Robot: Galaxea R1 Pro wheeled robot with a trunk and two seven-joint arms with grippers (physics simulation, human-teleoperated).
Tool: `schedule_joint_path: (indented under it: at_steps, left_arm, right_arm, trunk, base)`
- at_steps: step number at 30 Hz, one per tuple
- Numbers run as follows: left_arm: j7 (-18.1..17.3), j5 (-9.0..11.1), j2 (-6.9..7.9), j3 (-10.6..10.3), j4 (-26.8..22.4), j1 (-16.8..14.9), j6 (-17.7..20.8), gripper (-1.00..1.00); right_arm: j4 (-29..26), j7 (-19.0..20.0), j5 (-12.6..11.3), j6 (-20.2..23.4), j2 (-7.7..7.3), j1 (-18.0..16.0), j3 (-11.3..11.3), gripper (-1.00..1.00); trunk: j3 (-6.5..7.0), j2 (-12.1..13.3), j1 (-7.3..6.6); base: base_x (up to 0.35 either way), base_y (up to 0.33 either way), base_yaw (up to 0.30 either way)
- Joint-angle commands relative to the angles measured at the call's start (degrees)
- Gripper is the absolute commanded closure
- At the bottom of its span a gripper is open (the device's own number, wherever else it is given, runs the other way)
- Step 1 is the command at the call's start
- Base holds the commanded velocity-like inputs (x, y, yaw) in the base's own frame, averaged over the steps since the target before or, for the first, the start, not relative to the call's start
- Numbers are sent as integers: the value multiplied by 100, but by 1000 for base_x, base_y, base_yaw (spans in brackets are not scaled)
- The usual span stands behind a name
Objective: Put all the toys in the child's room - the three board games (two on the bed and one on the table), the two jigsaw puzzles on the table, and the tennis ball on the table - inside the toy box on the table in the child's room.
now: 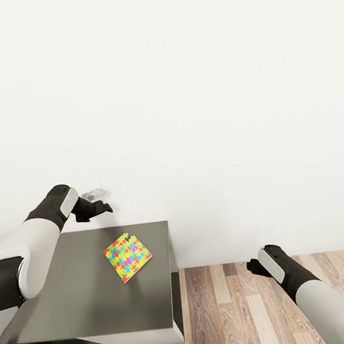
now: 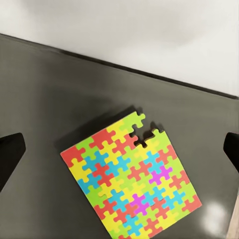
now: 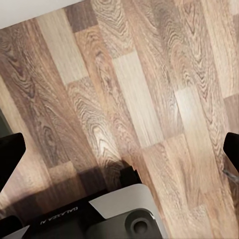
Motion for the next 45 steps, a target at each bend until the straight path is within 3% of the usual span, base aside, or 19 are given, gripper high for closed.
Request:
schedule_joint_path:
  at_steps: [1, 45]
  left_arm:
    - [-17, -4, 3, -3, -3, -4, 22, -100]
    - [-17, -3, 18, -3, -6, 21, 12, -100]
  right_arm:
    - [-9, -52, -60, 18, -8, -4, 46, -100]
    - [-9, -52, -60, 18, -9, -6, 46, -100]
  trunk:
    - [-20, -12, 3]
    - [-436, -12, 3]
  base:
    - [0, 0, 0]
    - [0, 0, 0]
